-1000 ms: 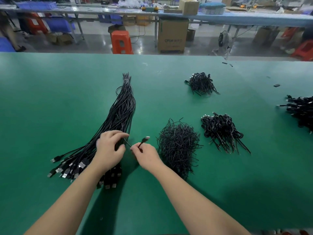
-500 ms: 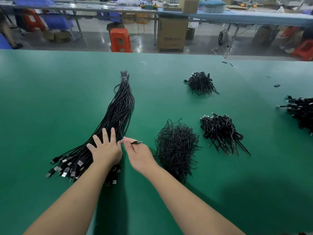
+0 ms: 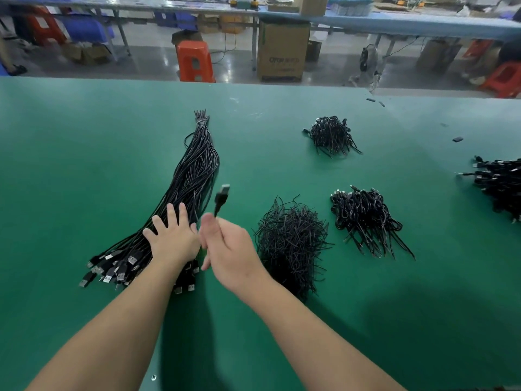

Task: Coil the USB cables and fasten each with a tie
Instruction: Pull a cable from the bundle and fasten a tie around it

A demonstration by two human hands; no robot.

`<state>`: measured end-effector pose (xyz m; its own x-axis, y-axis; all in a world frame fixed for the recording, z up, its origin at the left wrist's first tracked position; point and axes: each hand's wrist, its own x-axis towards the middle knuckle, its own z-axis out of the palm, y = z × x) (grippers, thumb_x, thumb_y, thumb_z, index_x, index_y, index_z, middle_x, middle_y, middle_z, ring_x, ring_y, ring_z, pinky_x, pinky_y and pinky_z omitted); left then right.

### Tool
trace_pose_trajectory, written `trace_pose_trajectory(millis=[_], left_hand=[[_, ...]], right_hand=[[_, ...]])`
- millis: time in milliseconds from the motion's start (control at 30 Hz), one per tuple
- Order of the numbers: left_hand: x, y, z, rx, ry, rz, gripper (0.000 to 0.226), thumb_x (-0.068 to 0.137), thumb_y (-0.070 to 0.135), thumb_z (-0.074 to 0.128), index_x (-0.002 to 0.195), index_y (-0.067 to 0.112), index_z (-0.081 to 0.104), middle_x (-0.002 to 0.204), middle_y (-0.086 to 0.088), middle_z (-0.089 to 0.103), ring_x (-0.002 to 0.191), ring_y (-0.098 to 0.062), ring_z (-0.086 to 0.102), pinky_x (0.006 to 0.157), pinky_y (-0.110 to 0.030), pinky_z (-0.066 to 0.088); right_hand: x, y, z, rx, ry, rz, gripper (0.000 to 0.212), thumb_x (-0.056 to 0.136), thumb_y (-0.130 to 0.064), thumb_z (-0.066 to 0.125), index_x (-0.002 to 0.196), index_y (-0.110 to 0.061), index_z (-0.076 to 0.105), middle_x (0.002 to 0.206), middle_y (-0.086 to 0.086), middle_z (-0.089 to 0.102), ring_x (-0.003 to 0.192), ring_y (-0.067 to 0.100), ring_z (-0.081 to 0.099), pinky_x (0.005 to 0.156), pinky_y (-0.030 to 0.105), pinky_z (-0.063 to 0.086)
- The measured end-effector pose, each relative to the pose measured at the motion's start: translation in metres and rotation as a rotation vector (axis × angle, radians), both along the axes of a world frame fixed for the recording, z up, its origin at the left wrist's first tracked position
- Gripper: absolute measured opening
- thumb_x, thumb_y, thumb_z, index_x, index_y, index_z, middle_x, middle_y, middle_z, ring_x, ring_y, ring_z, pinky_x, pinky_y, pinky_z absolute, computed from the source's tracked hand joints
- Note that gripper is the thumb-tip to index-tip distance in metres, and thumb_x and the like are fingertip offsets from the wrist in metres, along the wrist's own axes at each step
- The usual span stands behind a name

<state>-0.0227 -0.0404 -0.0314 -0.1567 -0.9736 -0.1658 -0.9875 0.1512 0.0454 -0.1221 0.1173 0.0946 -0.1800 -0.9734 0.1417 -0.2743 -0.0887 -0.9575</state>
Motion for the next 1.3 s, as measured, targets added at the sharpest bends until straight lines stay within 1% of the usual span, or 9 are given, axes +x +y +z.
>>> trace_pose_trajectory(millis=[233,333,467,667,767,867,967,1133,1300], left_hand=[[0.000,0.004,0.002,-0.104,0.120,-0.062,0.072,0.099,0.048,0.035,0.157,0.038,-0.006,0.166,-0.012,0.001,0.149,-0.038,0.008,0.114,-0.061,0.014],[-0.005,0.012,0.000,-0.317,0.196,-0.307,0.066,0.092,0.042,0.060,0.153,0.036,0.034,0.153,-0.019,0.031,0.135,-0.040,0.029,0.106,-0.056,0.026],[-0.020,0.018,0.007,-0.400,0.403,-0.413,0.022,0.098,0.028,0.060,0.114,0.018,0.070,0.101,-0.008,0.059,0.096,-0.032,0.046,0.080,-0.043,0.040],[-0.026,0.047,0.028,-0.342,0.450,-0.501,0.022,0.098,0.026,0.059,0.105,0.011,0.074,0.097,-0.010,0.060,0.094,-0.030,0.050,0.078,-0.042,0.049],[-0.023,0.068,0.037,-0.094,0.525,-0.570,0.021,0.100,0.032,0.057,0.102,0.018,0.072,0.114,-0.004,0.052,0.095,-0.023,0.056,0.089,-0.037,0.049],[-0.018,0.083,0.054,0.227,0.633,-0.550,0.023,0.103,0.034,0.049,0.086,0.039,0.064,0.095,0.009,0.062,0.086,-0.017,0.061,0.088,-0.040,0.052],[-0.013,0.094,0.072,0.537,0.876,-0.455,0.028,0.106,0.029,0.045,0.088,0.029,0.067,0.080,-0.006,0.073,0.075,-0.024,0.070,0.074,-0.040,0.056],[-0.007,0.088,0.083,0.324,0.353,-0.553,0.023,0.102,0.038,0.047,0.090,0.032,0.066,0.068,0.003,0.064,0.059,-0.010,0.063,0.056,-0.026,0.048],[0.005,0.083,0.100,0.496,0.164,-0.553,0.034,0.095,0.023,0.043,0.116,0.029,0.069,0.089,0.011,0.067,0.057,-0.002,0.063,0.053,-0.020,0.053]], right_hand=[[-0.038,0.018,0.072,0.012,-0.820,0.104,0.048,0.106,-0.047,0.031,0.072,-0.016,0.044,0.050,-0.008,0.024,0.041,0.008,0.014,0.037,0.020,0.014],[-0.056,0.022,0.097,-0.035,-0.944,0.160,0.047,0.108,-0.043,0.028,0.074,-0.015,0.045,0.051,-0.007,0.020,0.040,0.006,0.012,0.037,0.016,0.011],[-0.075,0.024,0.120,-0.094,-0.874,0.141,0.032,0.102,-0.025,0.034,0.077,-0.014,0.051,0.054,-0.006,0.020,0.041,0.006,0.012,0.038,0.016,0.010],[-0.094,0.019,0.118,-0.132,-0.644,-0.026,0.033,0.107,-0.022,0.040,0.098,-0.006,0.067,0.060,-0.005,0.031,0.047,0.008,0.019,0.041,0.022,0.014],[-0.099,0.015,0.109,-0.139,-0.589,-0.078,0.033,0.108,-0.023,0.041,0.101,-0.007,0.069,0.061,-0.006,0.033,0.048,0.007,0.021,0.043,0.022,0.014],[-0.103,0.013,0.104,-0.139,-0.580,-0.098,0.035,0.108,-0.025,0.041,0.101,-0.008,0.070,0.061,-0.006,0.035,0.049,0.007,0.021,0.045,0.024,0.014],[-0.106,0.013,0.104,-0.142,-0.587,-0.108,0.036,0.108,-0.026,0.041,0.102,-0.007,0.070,0.061,-0.006,0.035,0.049,0.008,0.021,0.045,0.024,0.014],[-0.109,0.016,0.108,-0.153,-0.631,-0.040,0.037,0.108,-0.036,0.038,0.109,-0.012,0.067,0.061,-0.004,0.035,0.049,0.010,0.019,0.043,0.024,0.015],[-0.108,0.016,0.104,-0.082,-0.616,0.018,0.040,0.109,-0.033,0.035,0.097,-0.010,0.066,0.060,-0.004,0.025,0.046,0.009,0.015,0.041,0.024,0.010]])
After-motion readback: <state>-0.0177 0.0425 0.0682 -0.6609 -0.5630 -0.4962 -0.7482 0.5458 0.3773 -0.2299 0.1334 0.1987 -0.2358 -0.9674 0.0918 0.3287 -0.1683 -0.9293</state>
